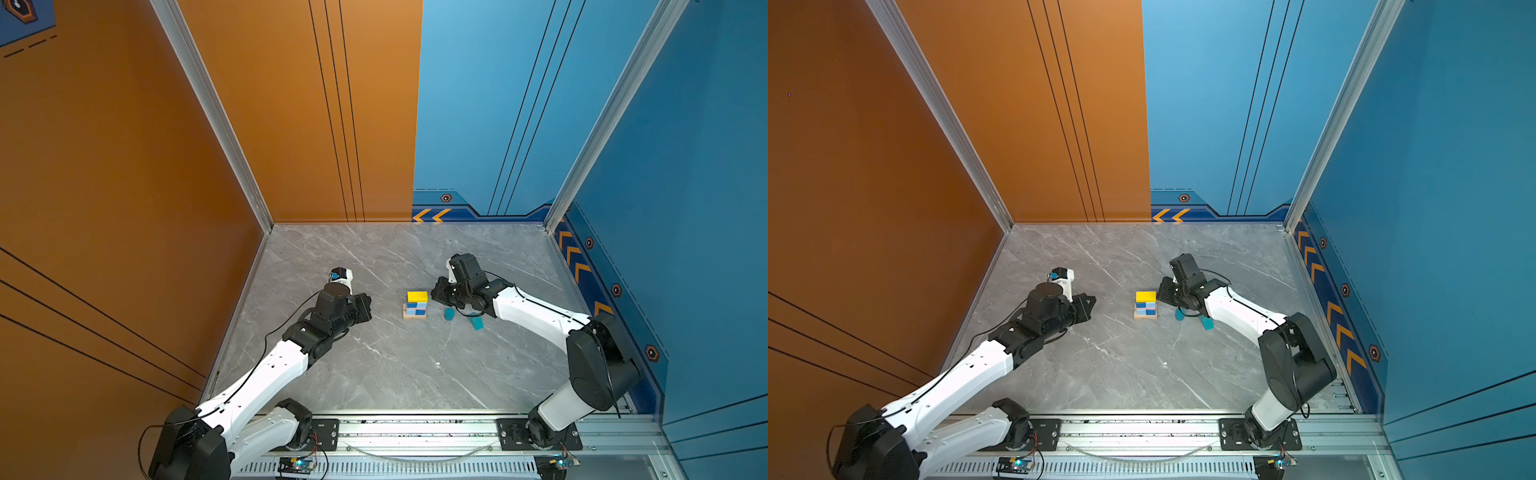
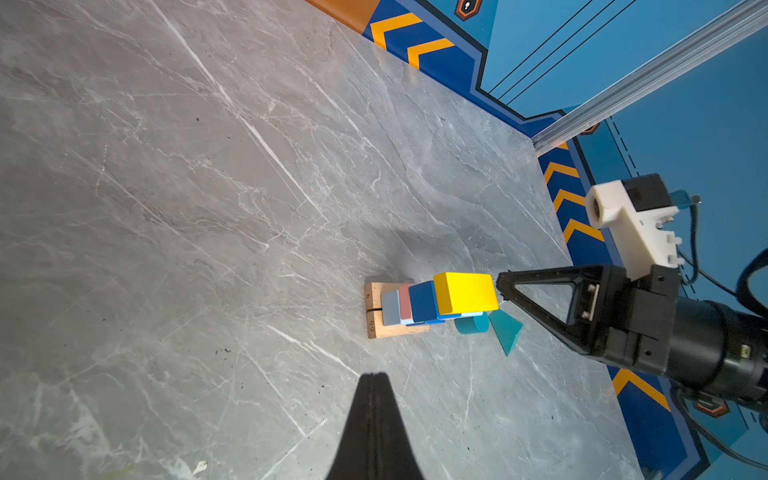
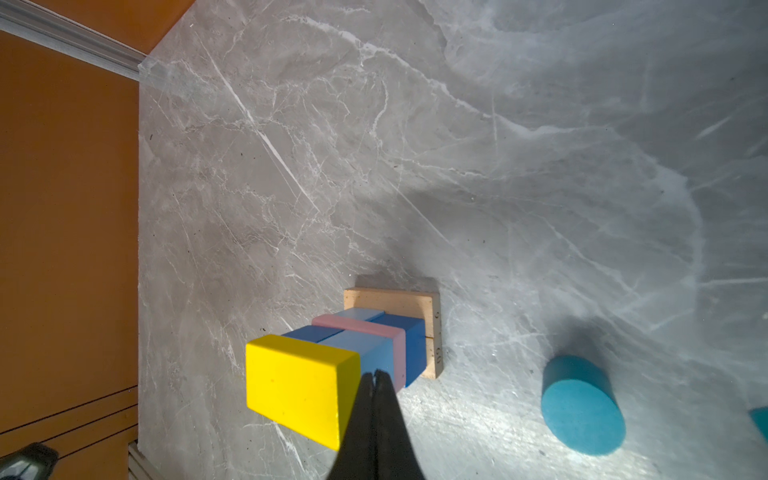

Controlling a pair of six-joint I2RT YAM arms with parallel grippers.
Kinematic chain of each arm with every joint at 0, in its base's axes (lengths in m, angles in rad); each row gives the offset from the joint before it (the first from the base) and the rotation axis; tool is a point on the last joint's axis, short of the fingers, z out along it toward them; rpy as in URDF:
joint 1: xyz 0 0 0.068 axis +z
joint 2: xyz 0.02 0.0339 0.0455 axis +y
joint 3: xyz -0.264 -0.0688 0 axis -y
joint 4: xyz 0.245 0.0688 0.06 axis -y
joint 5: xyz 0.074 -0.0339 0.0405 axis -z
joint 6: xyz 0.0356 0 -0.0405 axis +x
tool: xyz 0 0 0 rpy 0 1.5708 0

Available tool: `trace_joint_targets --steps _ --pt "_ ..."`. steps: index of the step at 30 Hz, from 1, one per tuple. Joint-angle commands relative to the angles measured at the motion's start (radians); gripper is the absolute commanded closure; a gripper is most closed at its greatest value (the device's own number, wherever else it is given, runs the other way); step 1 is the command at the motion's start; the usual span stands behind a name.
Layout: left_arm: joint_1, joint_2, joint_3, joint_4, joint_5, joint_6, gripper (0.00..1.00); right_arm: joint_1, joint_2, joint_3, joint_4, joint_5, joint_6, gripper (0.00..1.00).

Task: Build the wood block tower
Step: 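Pull the left gripper back while the right gripper nears the teal cylinder, then lower the open right gripper over the teal cylinder and close on it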

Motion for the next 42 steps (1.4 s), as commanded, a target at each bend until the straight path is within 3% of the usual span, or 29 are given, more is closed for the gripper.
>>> trace_joint_targets --steps 1,18,34,36,40,42 --pt "0.009 0.003 -0.009 -0.006 0.014 0.019 1.0 0.01 0.021 0.033 0.007 -0.017 0.01 1.0" --pt "0.013 0.004 -0.011 -0.008 0.015 0.017 1.0 0.014 0.015 0.039 -0.014 -0.007 0.004 1.0" --pt "0.013 0.023 0.002 -0.023 0.029 0.035 1.0 0.002 -0.182 -0.005 -0.249 0.178 -0.066 1.0" --pt "0.012 0.025 0.009 -0.043 0.018 0.042 1.0 0.002 -0.187 -0.005 -0.297 0.217 -0.079 0.9" --pt "0.012 0.028 0.021 -0.073 0.009 0.06 1.0 0.003 -0.178 -0.005 -0.356 0.264 -0.099 0.56" --pt "0.012 0.031 0.025 -0.083 0.007 0.069 1.0 0.004 -0.164 -0.004 -0.365 0.274 -0.105 0.47"
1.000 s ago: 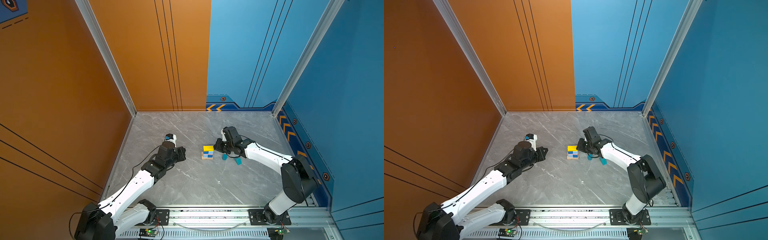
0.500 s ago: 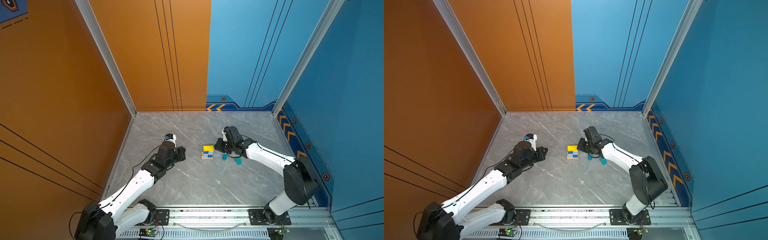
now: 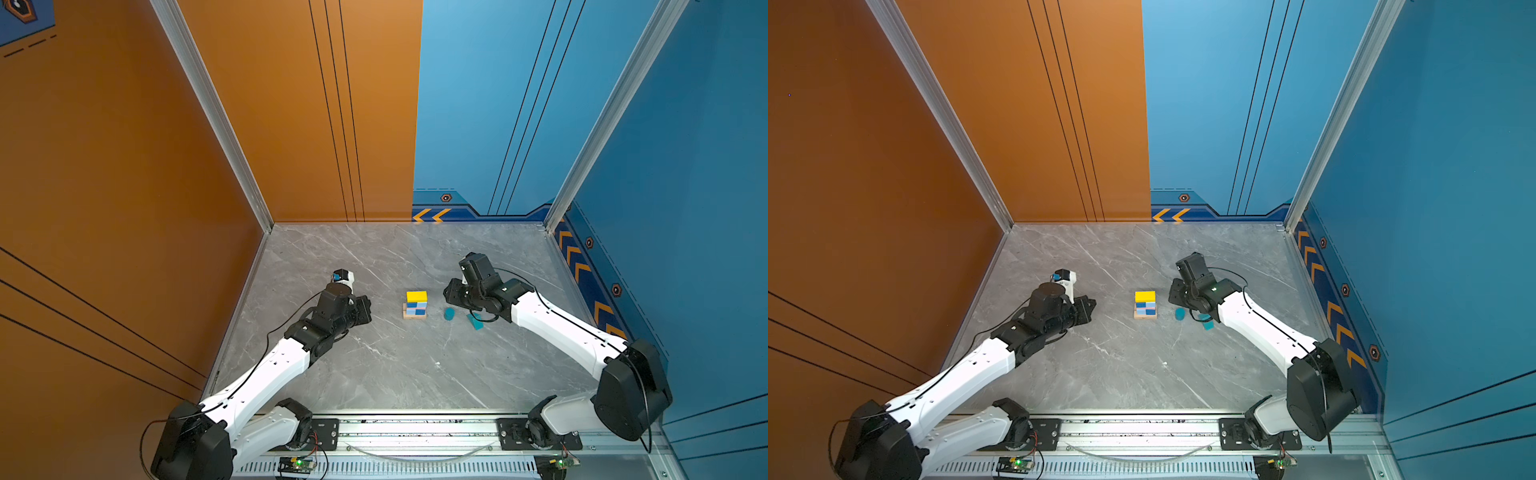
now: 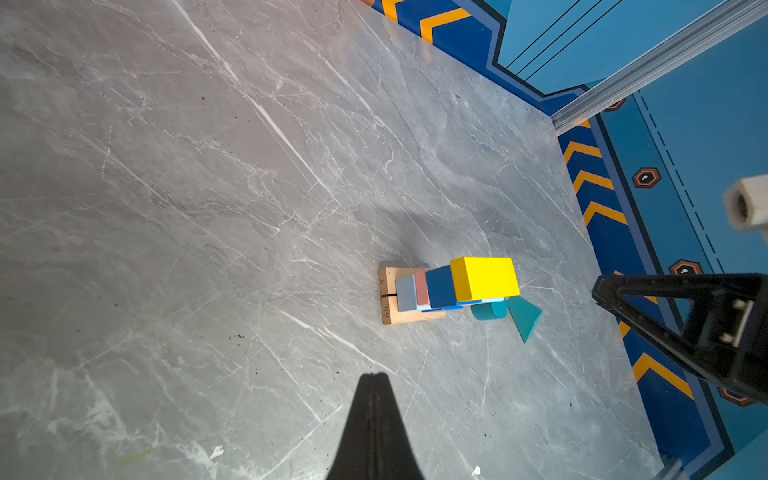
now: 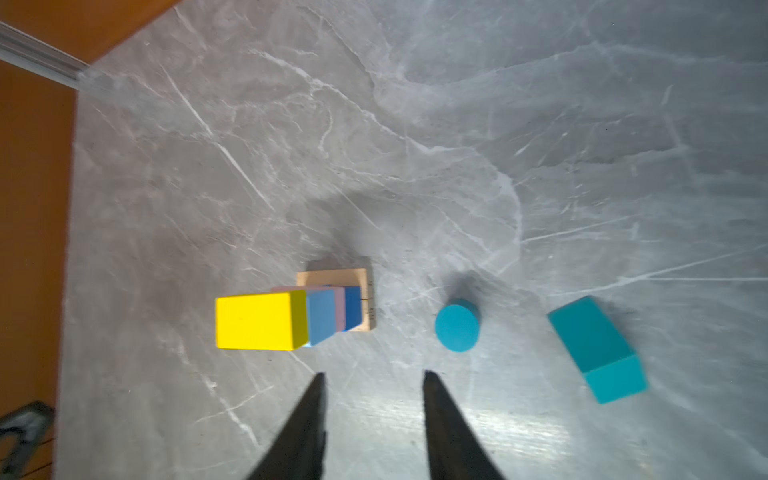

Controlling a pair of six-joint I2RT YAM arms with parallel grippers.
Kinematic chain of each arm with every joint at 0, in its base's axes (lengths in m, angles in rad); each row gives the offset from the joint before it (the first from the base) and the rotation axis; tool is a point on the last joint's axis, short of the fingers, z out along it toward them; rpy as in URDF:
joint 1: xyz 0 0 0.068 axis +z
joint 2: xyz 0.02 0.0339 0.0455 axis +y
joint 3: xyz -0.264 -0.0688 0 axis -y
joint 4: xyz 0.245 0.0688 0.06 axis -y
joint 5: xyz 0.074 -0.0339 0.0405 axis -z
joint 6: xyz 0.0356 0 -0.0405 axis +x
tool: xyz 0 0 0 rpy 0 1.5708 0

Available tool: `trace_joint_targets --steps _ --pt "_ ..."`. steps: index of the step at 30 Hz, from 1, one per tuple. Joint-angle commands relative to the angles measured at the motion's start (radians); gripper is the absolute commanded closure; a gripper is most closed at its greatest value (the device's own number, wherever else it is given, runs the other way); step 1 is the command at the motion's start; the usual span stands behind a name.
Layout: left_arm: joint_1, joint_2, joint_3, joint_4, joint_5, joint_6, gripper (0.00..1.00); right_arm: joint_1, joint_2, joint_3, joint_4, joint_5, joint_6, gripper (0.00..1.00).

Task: Build the wood block tower
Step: 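Lower the open right gripper over the teal cylinder and close on it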

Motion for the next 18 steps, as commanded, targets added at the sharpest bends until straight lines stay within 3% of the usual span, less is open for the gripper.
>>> trace_joint_targets --steps 1,6,18 --pt "0.007 0.01 0.026 -0.045 -0.005 0.037 1.0 -0.002 0.024 -0.006 -0.084 0.069 -0.034 0.44" --pt "0.009 0.026 0.033 -0.054 -0.007 0.045 1.0 0.011 0.09 0.021 -0.094 0.081 -0.05 0.33" --pt "0.009 0.061 0.045 -0.061 0.001 0.056 1.0 0.024 0.237 0.066 -0.07 0.102 -0.053 0.34"
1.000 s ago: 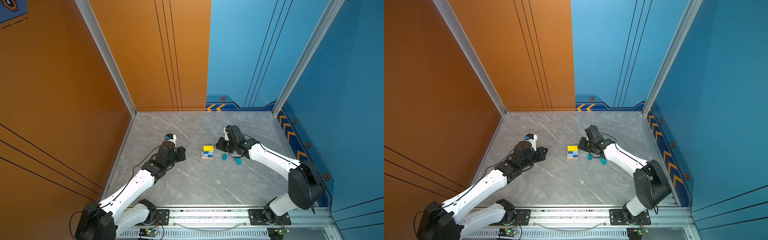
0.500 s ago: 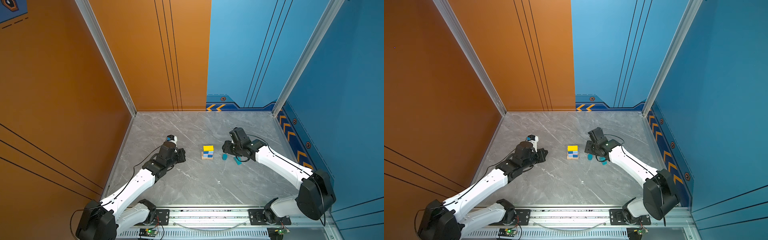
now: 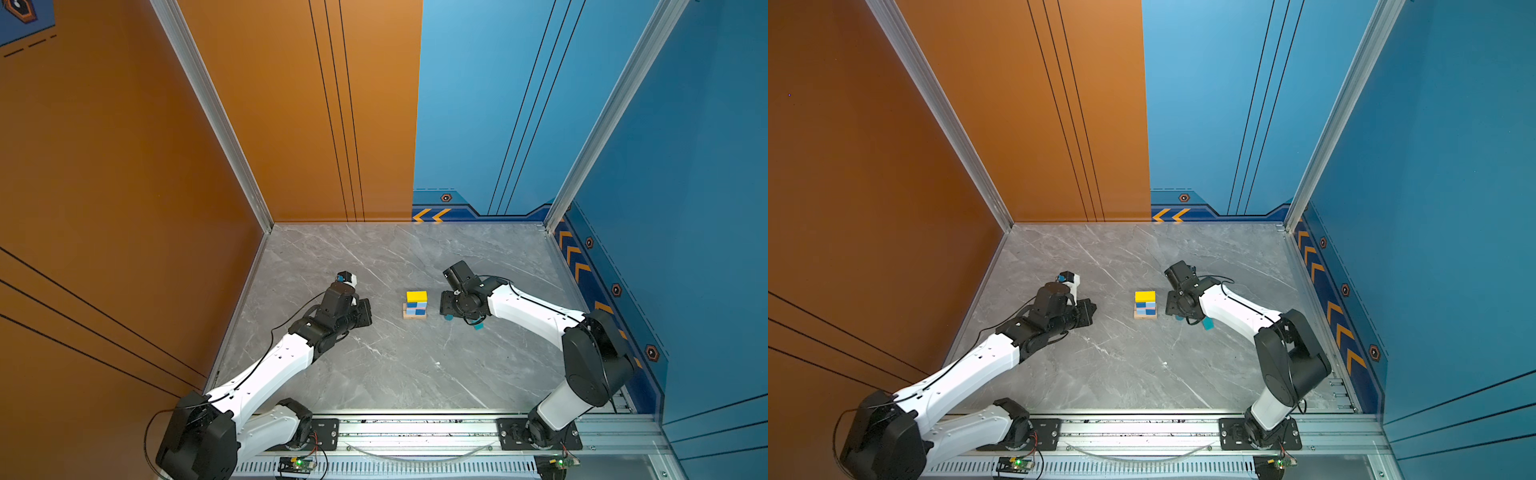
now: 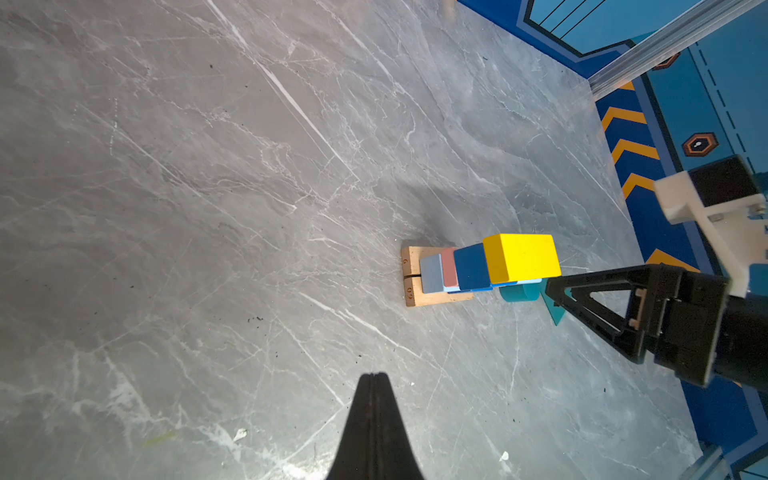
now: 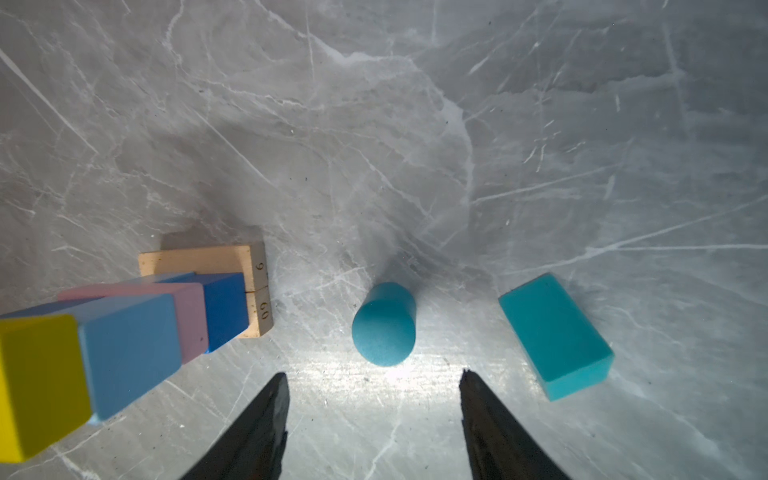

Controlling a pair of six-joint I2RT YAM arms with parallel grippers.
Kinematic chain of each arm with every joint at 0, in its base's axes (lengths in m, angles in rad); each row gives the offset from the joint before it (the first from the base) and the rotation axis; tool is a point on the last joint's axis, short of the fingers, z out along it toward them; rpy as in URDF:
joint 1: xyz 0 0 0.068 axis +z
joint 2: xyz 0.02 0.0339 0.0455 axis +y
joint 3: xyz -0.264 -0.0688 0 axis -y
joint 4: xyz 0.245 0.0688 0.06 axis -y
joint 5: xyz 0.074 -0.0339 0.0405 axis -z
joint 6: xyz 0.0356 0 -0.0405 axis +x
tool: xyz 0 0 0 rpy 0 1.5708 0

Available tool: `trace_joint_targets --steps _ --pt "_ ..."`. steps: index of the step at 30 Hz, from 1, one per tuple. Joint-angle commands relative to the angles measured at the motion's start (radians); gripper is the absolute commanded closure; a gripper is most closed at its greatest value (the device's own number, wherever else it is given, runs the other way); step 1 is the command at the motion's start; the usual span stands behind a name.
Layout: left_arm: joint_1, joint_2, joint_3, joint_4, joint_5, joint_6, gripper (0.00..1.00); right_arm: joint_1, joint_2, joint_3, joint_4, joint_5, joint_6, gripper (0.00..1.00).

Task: Build the wood block tower
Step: 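Lower the open right gripper over the teal cylinder and close on it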

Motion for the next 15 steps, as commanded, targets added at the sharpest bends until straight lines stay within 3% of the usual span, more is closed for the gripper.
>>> trace_joint_targets --steps 1,15 --pt "0.009 0.014 0.033 -0.02 0.002 0.022 1.0 0.004 0.028 0.031 -0.004 0.027 -0.011 0.35" --pt "0.009 0.039 0.045 -0.019 0.019 0.034 1.0 0.007 0.108 0.077 -0.018 0.057 -0.02 0.48"
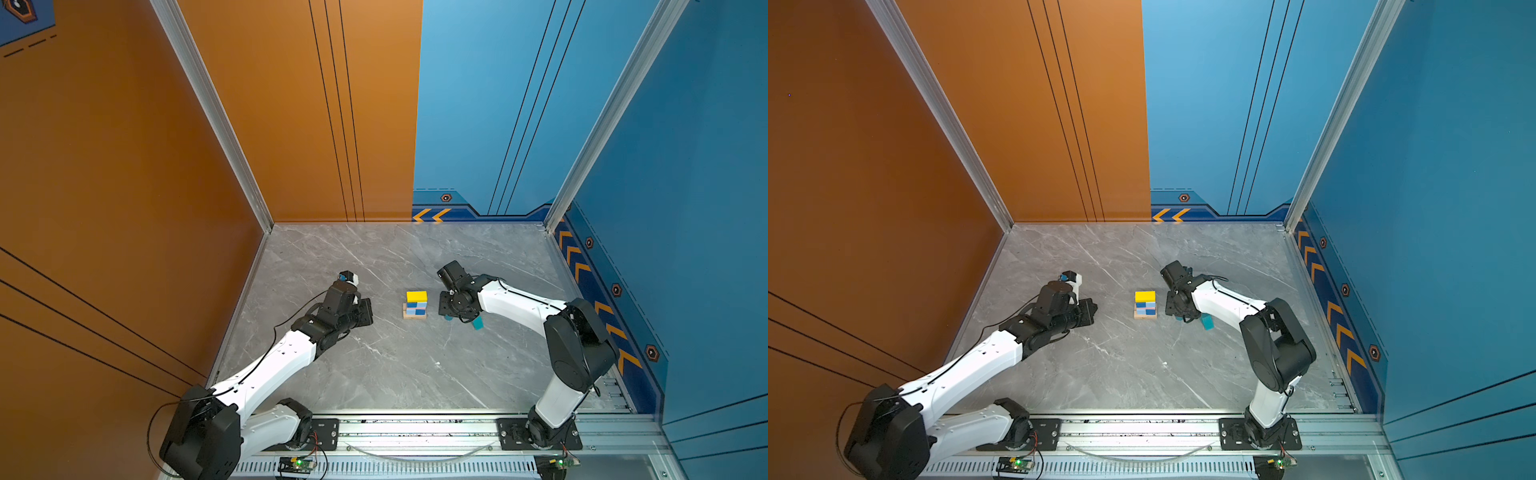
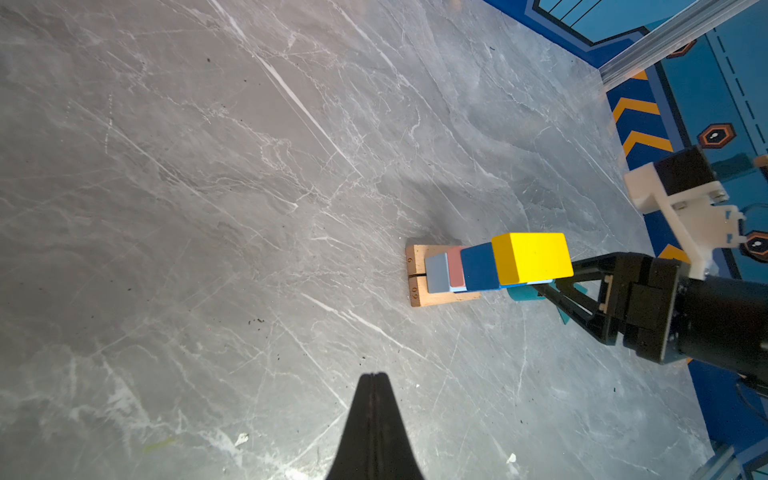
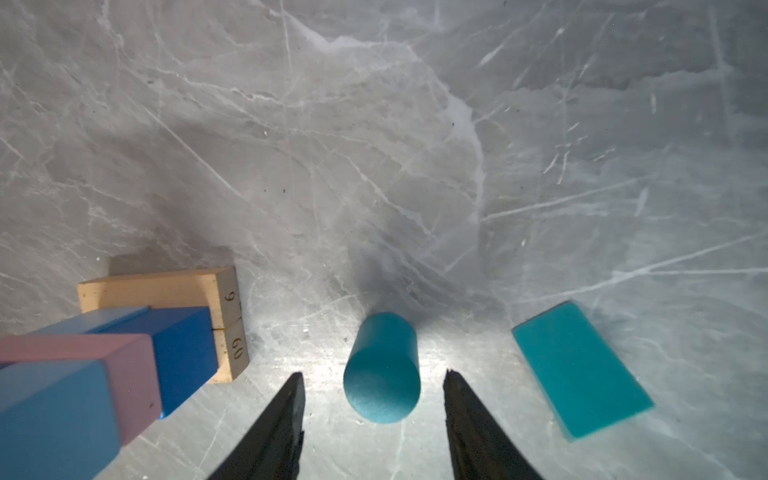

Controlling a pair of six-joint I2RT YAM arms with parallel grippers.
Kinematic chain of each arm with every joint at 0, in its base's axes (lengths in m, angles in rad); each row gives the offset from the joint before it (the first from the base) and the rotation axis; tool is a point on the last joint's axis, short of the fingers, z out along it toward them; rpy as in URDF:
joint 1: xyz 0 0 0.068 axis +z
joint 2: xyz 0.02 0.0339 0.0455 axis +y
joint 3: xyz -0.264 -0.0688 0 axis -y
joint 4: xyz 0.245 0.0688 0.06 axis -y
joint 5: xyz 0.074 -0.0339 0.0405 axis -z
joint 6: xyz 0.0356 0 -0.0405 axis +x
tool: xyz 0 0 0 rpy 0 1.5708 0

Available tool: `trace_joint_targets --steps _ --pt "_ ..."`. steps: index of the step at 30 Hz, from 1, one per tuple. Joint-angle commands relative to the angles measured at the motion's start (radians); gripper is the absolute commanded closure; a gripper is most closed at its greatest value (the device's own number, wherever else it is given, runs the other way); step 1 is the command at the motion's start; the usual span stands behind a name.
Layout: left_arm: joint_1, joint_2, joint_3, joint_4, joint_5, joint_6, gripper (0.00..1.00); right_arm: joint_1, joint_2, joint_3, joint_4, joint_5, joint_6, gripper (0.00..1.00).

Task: Build the wood block tower
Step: 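Lower the open right gripper over the teal cylinder and close on it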

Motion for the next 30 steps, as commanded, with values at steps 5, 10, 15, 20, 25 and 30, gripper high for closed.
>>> trace_joint_targets --steps 5,10,15,20,25,30 --pt "0.009 0.013 0.034 -0.017 0.024 0.025 1.0 0.014 0.034 0.045 -0.033 0.034 -0.023 0.52" --pt "0.01 0.013 0.033 -0.019 0.027 0.026 1.0 0.016 0.05 0.05 -0.044 0.04 -0.024 0.52" --pt "0.01 0.015 0.033 -0.019 0.031 0.028 1.0 0.017 0.052 0.055 -0.058 0.056 -0.026 0.52" --pt "0.009 0.017 0.033 -0.019 0.03 0.028 1.0 0.018 0.048 0.056 -0.061 0.055 -0.027 0.53" --pt "0.009 0.019 0.033 -0.018 0.03 0.028 1.0 0.02 0.038 0.056 -0.067 0.059 -0.03 0.53" --pt "0.009 0.019 0.032 -0.018 0.031 0.027 1.0 0.018 0.055 0.061 -0.078 0.062 -0.035 0.52"
